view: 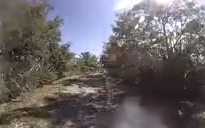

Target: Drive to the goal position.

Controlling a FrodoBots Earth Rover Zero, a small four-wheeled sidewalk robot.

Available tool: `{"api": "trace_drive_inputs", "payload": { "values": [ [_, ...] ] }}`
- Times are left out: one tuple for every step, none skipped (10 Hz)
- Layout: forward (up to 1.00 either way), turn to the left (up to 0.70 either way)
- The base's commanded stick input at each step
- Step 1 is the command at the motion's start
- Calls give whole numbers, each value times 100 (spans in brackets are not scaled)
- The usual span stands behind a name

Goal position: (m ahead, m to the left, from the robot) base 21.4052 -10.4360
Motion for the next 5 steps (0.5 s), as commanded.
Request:
{"api": "trace_drive_inputs", "payload": {
  "values": [
    [70, 12],
    [70, 27],
    [70, 27],
    [70, 27],
    [70, 27]
  ]
}}
